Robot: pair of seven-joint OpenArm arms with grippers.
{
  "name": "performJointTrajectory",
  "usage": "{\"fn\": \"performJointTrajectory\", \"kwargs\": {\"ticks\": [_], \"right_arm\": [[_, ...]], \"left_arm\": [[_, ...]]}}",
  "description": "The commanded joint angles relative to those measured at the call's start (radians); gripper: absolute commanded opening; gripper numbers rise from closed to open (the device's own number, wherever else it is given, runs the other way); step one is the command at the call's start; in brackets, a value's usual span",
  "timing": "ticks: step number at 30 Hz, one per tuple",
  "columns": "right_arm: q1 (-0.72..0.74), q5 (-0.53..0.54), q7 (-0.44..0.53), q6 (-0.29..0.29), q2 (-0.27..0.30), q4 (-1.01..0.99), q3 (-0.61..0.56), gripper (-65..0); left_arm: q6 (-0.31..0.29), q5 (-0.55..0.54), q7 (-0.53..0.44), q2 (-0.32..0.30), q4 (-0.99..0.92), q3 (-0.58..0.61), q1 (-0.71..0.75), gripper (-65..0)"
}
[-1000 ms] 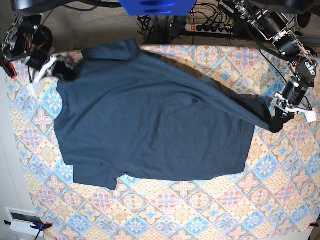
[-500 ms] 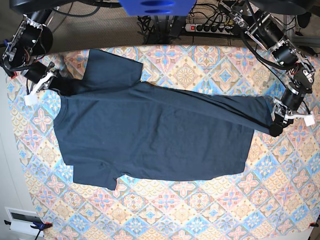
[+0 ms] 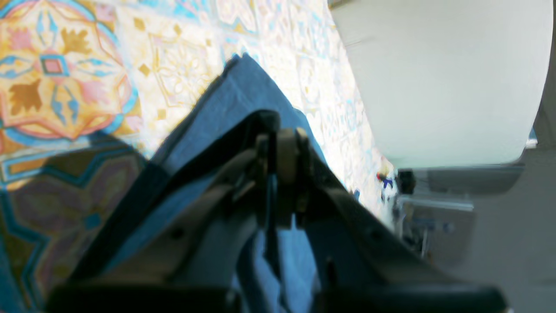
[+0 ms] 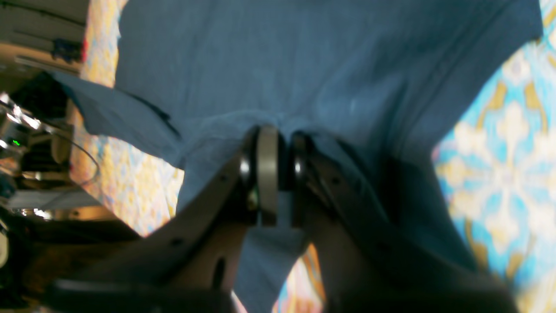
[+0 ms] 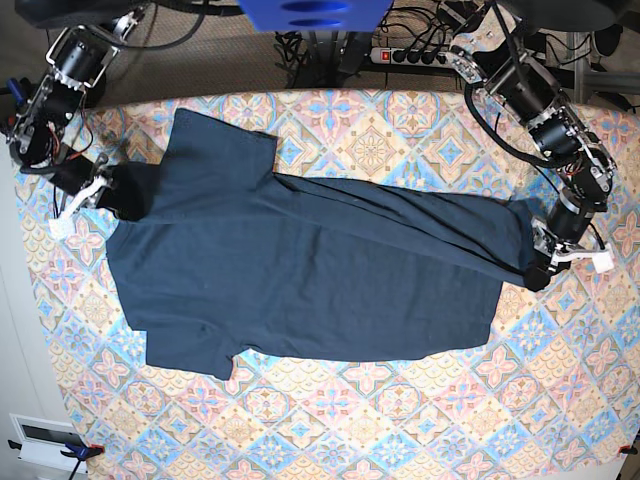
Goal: Layout the t-shirt on the table in an organized manner, then fold the t-shirt properly
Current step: 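Fold the shirt side with both grippers toward the shirt's middle, then release the shirt with the right gripper and grasp the sleeve near the collar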
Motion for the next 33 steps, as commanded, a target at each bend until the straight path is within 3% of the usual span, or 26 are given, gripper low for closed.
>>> {"fn": "performJointTrajectory", "kwargs": {"ticks": [1, 8, 14, 21, 23, 27, 30, 33], "right_arm": [[0.016, 0.013, 0.017, 0.003, 0.023, 0.000, 0.009, -61.5], [0.016, -0.055, 0.058, 0.003, 0.024, -0.013, 0.010, -61.5], [0.016, -0.122, 0.116, 0.003, 0.024, -0.013, 0.010, -61.5], [0.016, -0.127, 0.133, 0.003, 0.024, -0.013, 0.009, -61.1], [0.016, -0.127, 0.133, 0.003, 0.024, -0.003, 0.007, -58.4], [0.013, -0.127, 0.132, 0.003, 0.024, 0.022, 0.006, -46.6], [-0.007, -0.127, 0.126, 0.003, 0.024, 0.072, 0.009, -37.8], [-0.070, -0.127, 0.129, 0.003, 0.024, 0.163, 0.010, -35.2]], "left_arm": [[-0.008, -0.021, -0.019, -0.019, 0.001, -0.001, -0.013, -65.0], [-0.008, -0.009, -0.032, -0.044, -0.053, 0.011, -0.002, -65.0], [-0.008, 0.098, -0.028, -0.045, -0.053, 0.068, 0.020, -65.0], [-0.008, 0.141, -0.027, -0.048, -0.053, 0.071, 0.056, -65.0], [-0.008, 0.138, -0.024, -0.079, -0.053, 0.089, 0.067, -65.0], [-0.008, 0.108, -0.012, -0.123, -0.047, 0.180, 0.090, -55.2], [-0.007, 0.031, -0.007, -0.142, -0.047, 0.181, 0.110, -49.4], [-0.005, -0.026, -0.004, -0.165, -0.047, 0.183, 0.124, -45.4]]}}
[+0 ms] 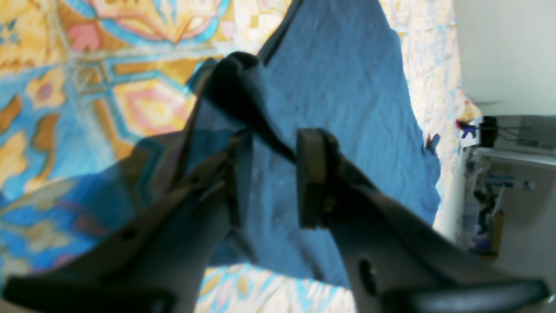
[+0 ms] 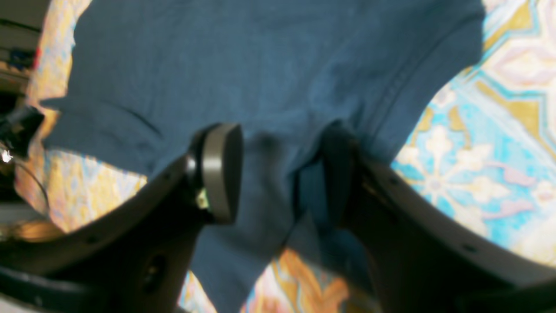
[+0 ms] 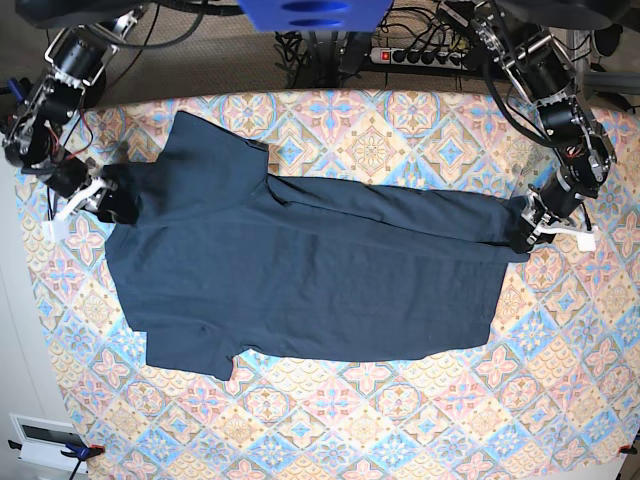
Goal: Layout the t-shirt on the table in an organized manner, then fold the t-shirt properly
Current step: 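Release the shirt with the right gripper and grasp the sleeve near the collar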
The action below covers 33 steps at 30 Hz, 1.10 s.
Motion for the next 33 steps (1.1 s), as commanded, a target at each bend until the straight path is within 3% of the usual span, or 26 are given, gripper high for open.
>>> {"fn": "performJointTrajectory", "kwargs": {"ticks": [1, 8, 14, 17, 20, 26, 33], "right_arm": [[-0.007, 0.021, 0.008, 0.004, 0.021, 0.053, 0.008, -35.2], [-0.174, -0.024, 0.013, 0.004, 0.023, 0.346, -0.045, -35.2], [-0.197, -0.384, 0.019, 0.004, 0.023, 0.527, -0.278, -35.2], [-0.197, -0.557, 0.097, 0.004, 0.029, 0.532, -0.422, -35.2], [-0.199, -0.703, 0.181, 0.004, 0.072, 0.535, -0.589, -35.2], [-0.199, -0.900, 0.287, 0.004, 0.100, 0.536, -0.812, -39.3], [-0.199, -1.002, 0.306, 0.004, 0.100, 0.536, -0.888, -39.1]], "left_arm": [[-0.008, -0.045, -0.013, -0.031, 0.017, -0.001, -0.010, -43.8], [-0.008, -0.160, -0.019, -0.057, 0.017, -0.004, 0.050, -38.5], [-0.008, -0.186, -0.020, -0.058, 0.040, -0.004, 0.087, -38.7], [-0.008, -0.177, -0.023, -0.058, 0.109, 0.002, 0.130, -38.7], [-0.008, -0.113, -0.022, -0.057, 0.168, 0.002, 0.142, -38.7], [-0.009, 0.001, -0.022, -0.055, 0.223, 0.003, 0.191, -38.7], [-0.009, 0.006, -0.022, -0.055, 0.218, 0.003, 0.211, -38.7]]}}
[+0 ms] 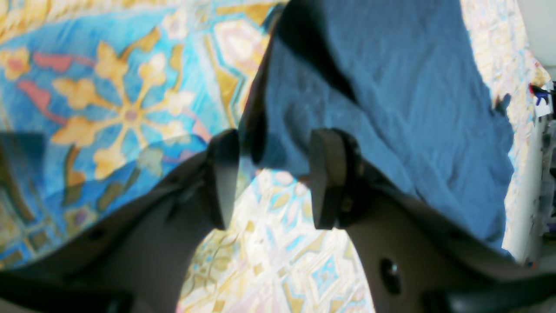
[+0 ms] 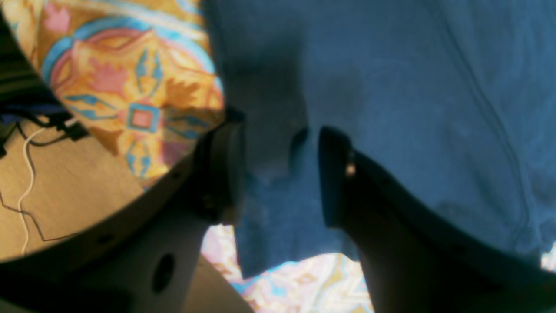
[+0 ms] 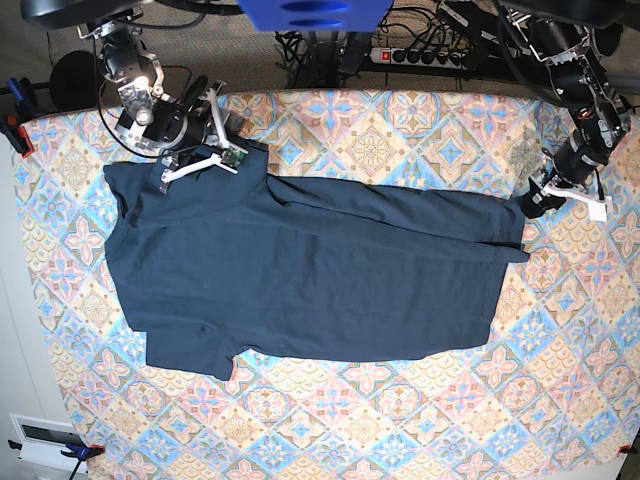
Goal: Layout the t-shirt on the table in an organized manner, then fold the t-shirt properly
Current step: 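Release the shirt with the right gripper and grasp the sleeve near the collar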
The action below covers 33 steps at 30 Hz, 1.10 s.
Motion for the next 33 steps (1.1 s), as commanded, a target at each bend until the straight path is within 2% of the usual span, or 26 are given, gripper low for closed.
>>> {"fn": "performJointTrajectory", "kwargs": {"ticks": [1, 19, 21, 24, 27, 33], "right_arm": [[0.007, -0.003, 0.013, -0.004, 0.011, 0.017, -0.002, -39.1], [0.014, -0.005, 0.013, -0.004, 0.007, -0.093, -0.011, -39.6], [0.014, -0.005, 0.013, -0.004, 0.007, -0.101, -0.005, -42.6], [0.014, -0.005, 0.014, -0.004, 0.007, -0.104, 0.006, -51.7], [0.014, -0.005, 0.014, -0.004, 0.007, -0.096, 0.074, -58.9], [0.013, 0.000, 0.014, -0.004, 0.007, -0.043, 0.155, -60.4]], "left_arm": [[-0.006, -0.016, -0.009, -0.017, 0.018, -0.004, 0.000, -38.7], [-0.006, -0.020, -0.009, -0.014, 0.021, -0.004, 0.000, -38.7], [-0.006, -0.020, -0.009, -0.014, 0.021, -0.004, 0.000, -38.7], [-0.006, -0.020, -0.009, -0.014, 0.021, -0.004, 0.000, -38.7], [-0.006, -0.020, -0.009, -0.014, 0.021, -0.004, 0.000, -38.7], [-0.006, -0.020, -0.009, -0.014, 0.021, -0.004, 0.000, -38.7]]}}
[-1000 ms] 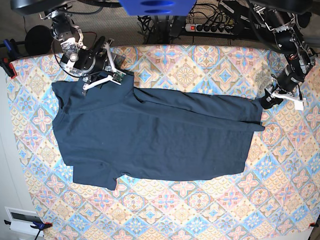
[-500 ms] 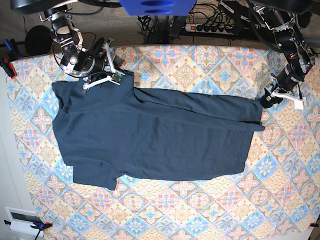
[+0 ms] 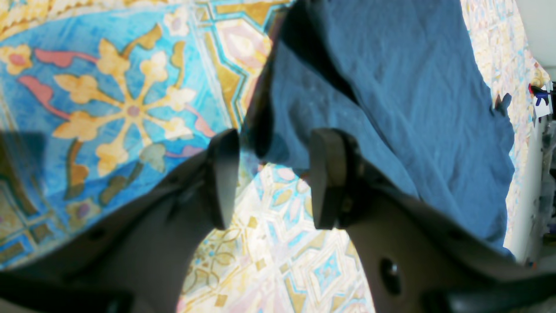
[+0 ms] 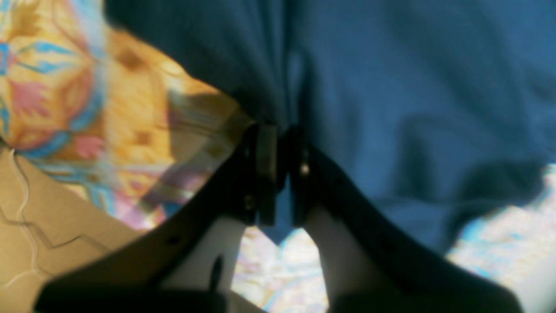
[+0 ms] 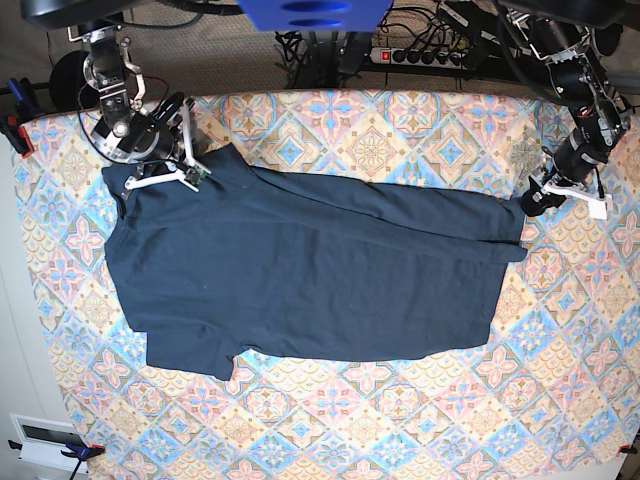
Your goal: Layout the t-shirt on the table in an organized manner, then fold the t-shirt properly
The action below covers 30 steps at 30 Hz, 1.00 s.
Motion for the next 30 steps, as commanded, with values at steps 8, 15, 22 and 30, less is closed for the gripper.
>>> {"fn": "performJointTrajectory", "kwargs": {"ticks": [8, 15, 22, 30], "right_arm": [[0.001, 0.017, 0.018, 0.003, 0.001, 0.075, 0.005, -61.8], [0.039, 0.017, 0.018, 0.003, -0.086, 0.080, 0.057, -61.8], [0.223, 0.019, 0.018, 0.003, -0.137, 0.057, 0.063, -61.8], [0.374, 0.019, 0.019, 0.003, -0.195, -0.076, 0.056, -61.7]], "left_arm": [[-0.007, -0.017, -0.013, -0.015, 0.019, -0.004, -0.010, -38.7], [-0.007, -0.017, -0.013, -0.015, 0.019, -0.004, -0.006, -38.7], [-0.007, -0.017, -0.012, -0.015, 0.019, -0.004, -0.002, -38.7], [-0.007, -0.017, -0.010, -0.015, 0.019, -0.004, -0.002, -38.7]]}}
